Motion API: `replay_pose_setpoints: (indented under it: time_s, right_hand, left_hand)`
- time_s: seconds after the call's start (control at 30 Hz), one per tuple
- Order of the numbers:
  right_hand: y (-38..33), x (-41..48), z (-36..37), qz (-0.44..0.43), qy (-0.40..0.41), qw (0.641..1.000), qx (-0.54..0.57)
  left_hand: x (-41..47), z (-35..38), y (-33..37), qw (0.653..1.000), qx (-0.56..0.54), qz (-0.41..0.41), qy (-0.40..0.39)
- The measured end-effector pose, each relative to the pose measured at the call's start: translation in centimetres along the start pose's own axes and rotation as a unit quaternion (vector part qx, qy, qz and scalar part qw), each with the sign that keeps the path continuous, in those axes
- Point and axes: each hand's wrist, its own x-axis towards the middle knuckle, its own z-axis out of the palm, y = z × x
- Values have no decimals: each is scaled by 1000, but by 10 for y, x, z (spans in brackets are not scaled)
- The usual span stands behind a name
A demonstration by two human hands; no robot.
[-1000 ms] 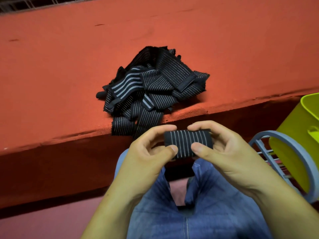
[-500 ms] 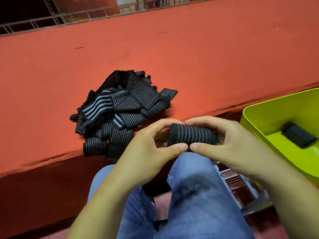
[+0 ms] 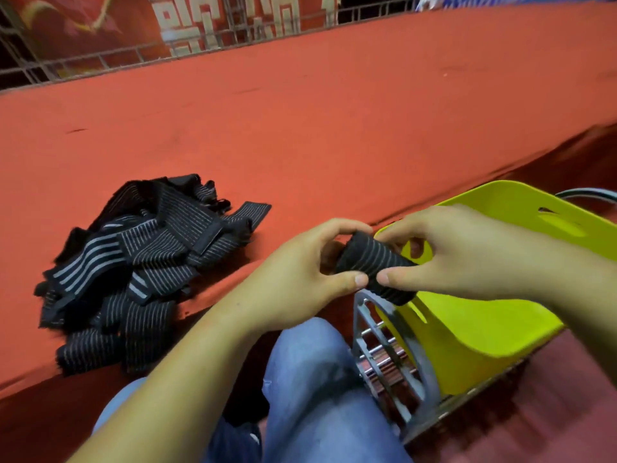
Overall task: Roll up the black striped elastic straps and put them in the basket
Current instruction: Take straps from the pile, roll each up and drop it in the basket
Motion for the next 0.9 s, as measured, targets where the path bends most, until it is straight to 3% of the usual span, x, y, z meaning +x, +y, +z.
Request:
replay_pose_setpoints:
  time_s: [0.1,0.27,0.43,0.57,0.7,0.9]
  right_hand:
    - [19,3,-7,16,2,1000,-24]
    - [58,13,-15,76,0,997,35]
    - [127,27,-19,172,7,985,15]
    - [186,39,-7,275,-33,961,-27]
    - [224,53,16,340,-106,933,-57]
    - [232,77,48,336,-185,908,-168]
  left_hand:
    - [25,11,-3,999,-36,-7,-11]
    - [66,36,-8,994,-98,-46,23]
    - [104,56,-24,992,113,4,57]
    - [110,71,-46,975,206,53,71]
    - [111,81,-59,968,212,82,106]
    - [113,83,-62,968,207,99,98]
